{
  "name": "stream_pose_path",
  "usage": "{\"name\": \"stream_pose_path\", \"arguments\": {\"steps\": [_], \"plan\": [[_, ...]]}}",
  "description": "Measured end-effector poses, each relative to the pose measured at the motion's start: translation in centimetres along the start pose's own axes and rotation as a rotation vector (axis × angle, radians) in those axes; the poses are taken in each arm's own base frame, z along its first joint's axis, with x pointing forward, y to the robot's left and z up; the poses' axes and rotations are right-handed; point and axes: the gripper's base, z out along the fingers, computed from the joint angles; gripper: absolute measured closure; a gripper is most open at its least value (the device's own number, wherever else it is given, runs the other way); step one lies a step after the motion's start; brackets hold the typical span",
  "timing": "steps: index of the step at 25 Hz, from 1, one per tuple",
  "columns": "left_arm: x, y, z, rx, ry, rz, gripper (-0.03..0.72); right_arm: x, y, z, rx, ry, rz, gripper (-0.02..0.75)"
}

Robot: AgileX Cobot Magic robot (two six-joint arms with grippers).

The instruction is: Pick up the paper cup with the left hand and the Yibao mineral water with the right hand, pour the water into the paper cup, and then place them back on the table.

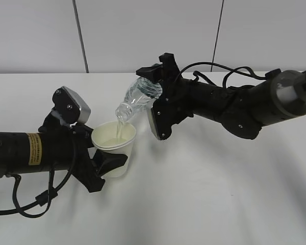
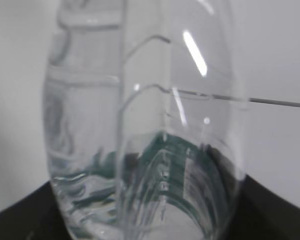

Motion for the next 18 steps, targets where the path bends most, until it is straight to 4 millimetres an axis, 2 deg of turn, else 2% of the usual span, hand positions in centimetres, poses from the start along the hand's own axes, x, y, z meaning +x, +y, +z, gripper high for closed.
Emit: {"name": "stream_pose_path", "arguments": {"steps": [6,10,18], "plan": [[0.01,0.00,0.00,0.000,0.001,0.000,0.276,0.00,0.00,0.00,0.000,0.000,0.000,0.260],[-0.02,0.06,0.00,-0.006,-0.002,-0.008,0.276,-0.01,-0.02,0.00,0.002,-0.001,0.069,0.260],[-0.18,0.48,-0.01,-0.052,-0.021,-0.064,0.276,-0.14,-0.62,-0.02,0.064,-0.030,0.416,0.260]]}}
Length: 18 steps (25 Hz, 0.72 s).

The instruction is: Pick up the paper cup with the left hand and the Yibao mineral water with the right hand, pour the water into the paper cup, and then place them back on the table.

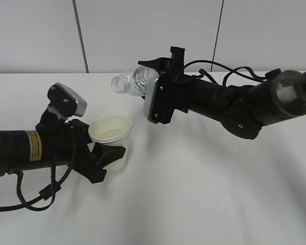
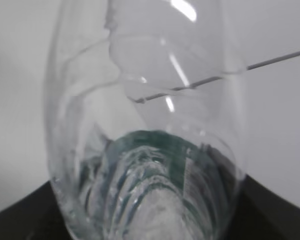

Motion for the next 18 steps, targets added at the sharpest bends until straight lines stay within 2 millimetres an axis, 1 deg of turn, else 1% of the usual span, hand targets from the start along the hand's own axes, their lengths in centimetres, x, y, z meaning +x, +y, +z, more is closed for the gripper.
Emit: {"name": "stream_pose_path", "arguments": {"steps": [3,8,10,14,18], "plan": [[-0.1,0.2,0.0,-0.023,-0.010,-0.026,0.276,-0.1,-0.1,0.0,0.015,-0.011,0.144,0.260],[-0.3,0.7,0.0,-0.082,-0.032,-0.052,0.276,0.1,-0.3,0.0,0.035,0.000,0.528,0.260],[-0.4,1.1,-0.1,-0.120,-0.045,-0.061,0.276,0.3,-0.4,0.0,0.055,0.012,0.647,0.260],[-0.5,1.9,-0.2,-0.212,-0.069,-0.089,0.276,0.7,-0.2,-0.3,0.092,0.050,0.806,0.260],[-0.5,3.0,-0.5,-0.290,-0.084,-0.132,0.276,1.4,1.2,-1.3,0.110,0.124,0.923,0.260]]}}
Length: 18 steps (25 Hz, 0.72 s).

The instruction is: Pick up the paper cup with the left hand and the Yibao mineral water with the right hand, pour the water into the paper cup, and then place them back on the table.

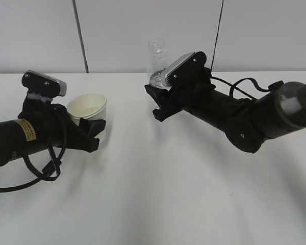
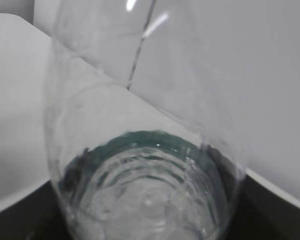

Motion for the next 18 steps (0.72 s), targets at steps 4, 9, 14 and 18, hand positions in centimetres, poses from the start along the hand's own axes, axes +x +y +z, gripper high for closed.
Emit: {"name": "stream_pose_path", "arguments": {"steps": [4,9,14,18], "plan": [[0.0,1.7,0.4,-0.053,-0.005,-0.028,0.276,1.7,0.3,-1.3,0.045,0.069,0.086,0.260],[0.7,3.8,1.6,-0.102,0.000,-0.060,0.276,2.6,-0.3,-3.0,0.163,0.117,0.199,0.260],[2.0,5.2,3.2,-0.118,0.003,-0.080,0.276,3.6,-0.5,-3.9,0.234,0.156,0.263,0.260],[2.5,5.6,4.5,-0.116,0.001,-0.064,0.276,3.6,-0.6,-4.0,0.257,0.154,0.278,0.260]]}}
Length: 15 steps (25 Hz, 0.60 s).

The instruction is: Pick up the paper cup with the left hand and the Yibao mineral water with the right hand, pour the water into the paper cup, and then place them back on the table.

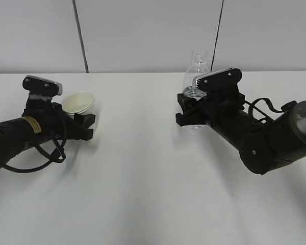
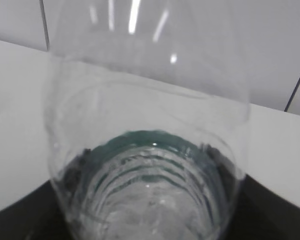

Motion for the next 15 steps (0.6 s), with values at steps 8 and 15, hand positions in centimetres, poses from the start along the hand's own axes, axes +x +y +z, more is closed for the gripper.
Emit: {"name": "stream_pose_path", "arguments": {"steps": [8,15], "plan": [[0.2,0.3,1.6,0.003,-0.035,0.016,0.225,-0.1,-0.1,0.0,0.006,-0.010,0.007,0.260],[1.3,0.5,1.6,-0.025,0.042,-0.010,0.097,-0.2,-0.1,0.0,0.007,-0.013,0.009,0.260]]}}
